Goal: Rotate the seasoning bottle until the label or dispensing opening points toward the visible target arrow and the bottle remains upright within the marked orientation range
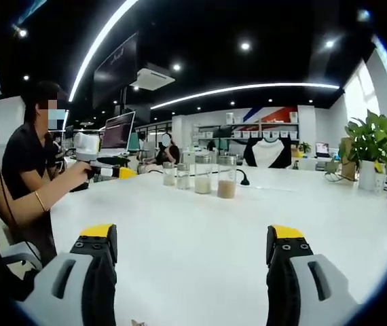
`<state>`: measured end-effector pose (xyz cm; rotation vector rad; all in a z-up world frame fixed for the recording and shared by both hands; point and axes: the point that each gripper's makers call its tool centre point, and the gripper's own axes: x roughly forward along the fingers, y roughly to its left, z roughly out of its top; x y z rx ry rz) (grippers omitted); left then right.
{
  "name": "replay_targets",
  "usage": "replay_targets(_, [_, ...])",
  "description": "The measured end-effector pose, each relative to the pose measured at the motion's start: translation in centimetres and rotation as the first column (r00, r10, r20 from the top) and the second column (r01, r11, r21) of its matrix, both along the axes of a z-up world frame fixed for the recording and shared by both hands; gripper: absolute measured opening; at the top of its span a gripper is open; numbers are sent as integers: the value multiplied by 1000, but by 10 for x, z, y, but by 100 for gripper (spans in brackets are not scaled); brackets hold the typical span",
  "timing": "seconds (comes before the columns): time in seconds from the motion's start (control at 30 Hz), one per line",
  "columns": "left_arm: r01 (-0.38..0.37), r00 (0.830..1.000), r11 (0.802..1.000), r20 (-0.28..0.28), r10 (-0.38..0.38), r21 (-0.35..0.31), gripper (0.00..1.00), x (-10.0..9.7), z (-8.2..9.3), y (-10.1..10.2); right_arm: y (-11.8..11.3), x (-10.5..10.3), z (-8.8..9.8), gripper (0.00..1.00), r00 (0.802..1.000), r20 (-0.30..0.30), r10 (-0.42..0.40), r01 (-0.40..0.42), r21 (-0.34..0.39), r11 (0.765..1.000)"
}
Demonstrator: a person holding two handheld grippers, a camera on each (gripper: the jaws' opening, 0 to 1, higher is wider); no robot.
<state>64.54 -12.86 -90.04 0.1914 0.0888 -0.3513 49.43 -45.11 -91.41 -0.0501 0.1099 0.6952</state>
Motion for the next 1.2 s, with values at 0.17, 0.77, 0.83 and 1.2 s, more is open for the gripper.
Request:
replay_targets(0.17, [-3, 1000, 999, -20, 2, -38, 90, 18, 2, -4, 1, 3, 3, 92, 1000, 8, 2, -2, -4, 1000])
replay_targets(0.77, [-32, 999, 994, 17, 34, -107, 85, 73, 19, 6, -7, 4, -2, 92, 1000, 1, -24, 24, -8, 1000])
replay_targets(0.83, [-48, 999, 994, 18, 50, -100, 85, 80, 17, 7, -8, 4, -2, 92, 1000, 2, -26, 26, -7, 1000])
replay_targets(1.2, [-117, 993, 986, -43, 113, -120, 84, 112, 6, 20, -14, 4, -1, 92, 999, 1, -46, 46, 0, 999])
